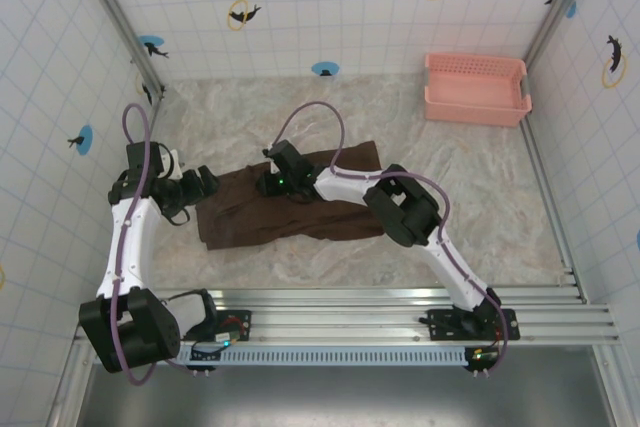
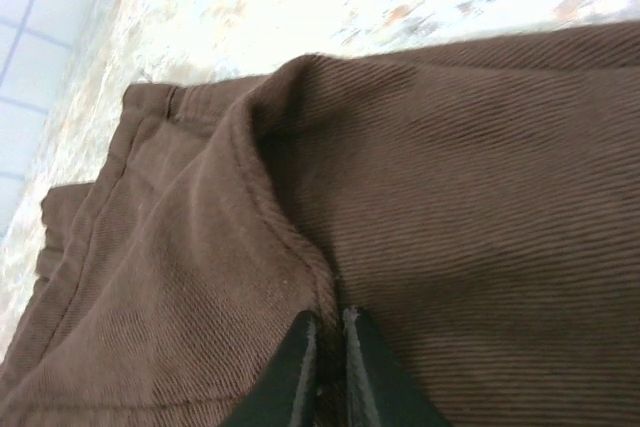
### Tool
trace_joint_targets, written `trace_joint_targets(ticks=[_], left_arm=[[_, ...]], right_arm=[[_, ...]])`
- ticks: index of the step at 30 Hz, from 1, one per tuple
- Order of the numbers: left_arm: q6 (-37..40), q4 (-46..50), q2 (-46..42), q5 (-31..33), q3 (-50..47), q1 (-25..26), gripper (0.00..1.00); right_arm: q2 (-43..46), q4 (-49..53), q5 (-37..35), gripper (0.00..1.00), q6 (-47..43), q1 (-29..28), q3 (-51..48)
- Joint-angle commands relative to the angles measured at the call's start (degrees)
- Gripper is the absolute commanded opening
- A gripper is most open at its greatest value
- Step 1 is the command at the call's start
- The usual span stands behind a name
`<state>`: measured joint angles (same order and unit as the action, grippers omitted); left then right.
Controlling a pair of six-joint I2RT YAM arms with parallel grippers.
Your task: Roll up the long pants
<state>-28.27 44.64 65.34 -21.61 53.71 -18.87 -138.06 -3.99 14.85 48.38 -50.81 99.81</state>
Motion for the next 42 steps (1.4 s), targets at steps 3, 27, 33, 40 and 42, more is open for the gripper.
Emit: trace_joint_targets(ticks=[3,27,33,40,42], left_arm=[[1.4,0.4,-0.2,-0.3,-0.2,0.4,0.97],[2.2,2.9,1.3,3.4,4.3,0.4,0.97],[2.2,2.9,-0.5,4.8,3.2,0.4,0.97],[-2.8,-1.2,-2.0,1.9,-5.3,2.1,0.98],[-5.2,-3.3,-2.3,2.5,-8.1,4.3,0.97]], right_arm=[[-0.6,0.8,1.4,0.02,0.4,-0.6,1.5],[-12.4,-5.9,9.8,0.33,8.4,-4.4,24.9],[-11.1,-18.5,9.2,0.46,13.6,1.9,20.3],[16.6,12.7,4.1,0.52,-15.2,10.8,2.1],[22.2,27.6,-1.6,0.53,-25.3,12.3,0.8]])
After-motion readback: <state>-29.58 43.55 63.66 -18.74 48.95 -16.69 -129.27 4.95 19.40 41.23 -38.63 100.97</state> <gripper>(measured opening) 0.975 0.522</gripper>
